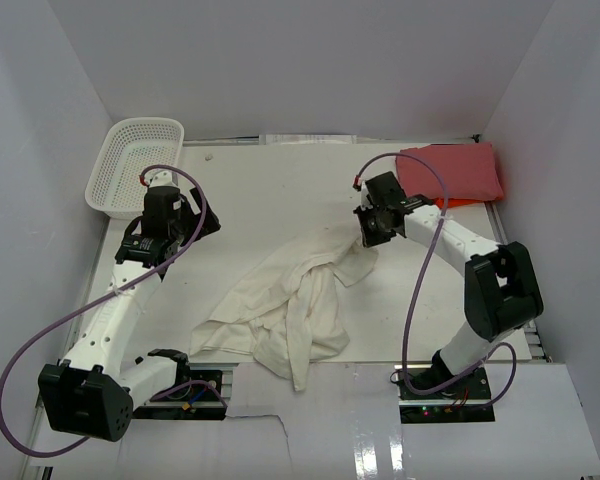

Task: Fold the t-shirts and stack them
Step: Flatten out the tshirt

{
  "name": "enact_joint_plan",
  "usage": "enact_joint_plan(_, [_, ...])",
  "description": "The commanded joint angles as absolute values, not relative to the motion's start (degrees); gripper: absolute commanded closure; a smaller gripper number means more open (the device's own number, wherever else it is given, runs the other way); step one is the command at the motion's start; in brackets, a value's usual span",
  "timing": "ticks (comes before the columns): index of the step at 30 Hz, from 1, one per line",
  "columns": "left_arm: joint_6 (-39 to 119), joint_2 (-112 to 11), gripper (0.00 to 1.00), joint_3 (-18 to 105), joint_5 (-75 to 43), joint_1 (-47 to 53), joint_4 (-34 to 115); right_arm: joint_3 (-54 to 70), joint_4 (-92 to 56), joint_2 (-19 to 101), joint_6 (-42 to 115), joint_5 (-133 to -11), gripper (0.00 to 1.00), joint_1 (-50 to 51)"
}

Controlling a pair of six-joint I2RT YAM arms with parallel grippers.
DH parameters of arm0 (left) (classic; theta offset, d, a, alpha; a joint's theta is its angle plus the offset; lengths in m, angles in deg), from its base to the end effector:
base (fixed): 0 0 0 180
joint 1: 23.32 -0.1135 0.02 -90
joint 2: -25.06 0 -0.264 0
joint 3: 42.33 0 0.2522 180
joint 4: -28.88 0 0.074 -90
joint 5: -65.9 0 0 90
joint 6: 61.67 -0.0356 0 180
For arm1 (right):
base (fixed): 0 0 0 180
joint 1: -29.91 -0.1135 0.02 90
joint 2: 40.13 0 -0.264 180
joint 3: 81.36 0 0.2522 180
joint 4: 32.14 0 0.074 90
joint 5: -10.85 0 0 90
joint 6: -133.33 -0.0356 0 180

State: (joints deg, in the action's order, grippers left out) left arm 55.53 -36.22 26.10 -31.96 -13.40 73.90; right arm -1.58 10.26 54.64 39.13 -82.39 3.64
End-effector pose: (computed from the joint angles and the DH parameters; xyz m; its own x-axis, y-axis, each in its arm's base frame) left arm 0.2270 -0.0348 0.3093 -0.5672 -0.3605 -0.7405 -0.2192 0.9328 -0.2862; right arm 0.3099 0.1507 0.2191 -0.7837 -0.3053 -0.5410 -0.3581 0.9336 -0.0080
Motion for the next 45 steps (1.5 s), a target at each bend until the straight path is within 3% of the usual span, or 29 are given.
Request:
enact_joint_plan(1, [55.04,-36.11,0.02,26.01,-31.05,-13.65,73.40,3.93,9.48,48.30,37.54,-68.70,0.92,3.01])
enact_joint_plan(14, [54.96,-36.38,0.02,25.83,-29.64,-13.65,73.31,37.76,15.20,46.89,29.64,-35.75,0.92,8.10])
enact_joint_plan(18, [53.82,-36.46,0.02,25.66,-25.69,-13.65,72.35,43.49,15.28,47.15,26.46,-30.64,0.92,11.97])
enact_joint_plan(22, [53.73,-36.46,0.02,25.74,-25.07,-13.74,72.17,41.05,15.28,42.77,26.37,-29.13,0.92,17.76])
enact_joint_plan(28, [53.64,-36.64,0.02,25.74,-24.19,-13.65,71.82,32.33,22.58,36.87,32.07,-35.29,0.92,19.80])
enact_joint_plan(33, [53.29,-36.82,0.02,25.65,-21.99,-13.65,71.73,26.99,38.38,32.31,36.04,-65.55,0.92,19.71])
enact_joint_plan(40, [53.37,-37.87,0.02,25.74,-21.11,-13.65,71.55,21.95,41.12,29.57,32.01,-99.74,0.92,19.89])
enact_joint_plan(44, [53.29,-37.43,0.02,25.30,-21.55,-13.65,71.64,24.50,39.02,29.48,30.50,-101.40,0.92,20.24])
enact_joint_plan(45, [53.37,-37.34,0.02,25.30,-21.55,-13.65,71.64,24.69,39.01,29.83,31.11,-98.60,0.76,20.15])
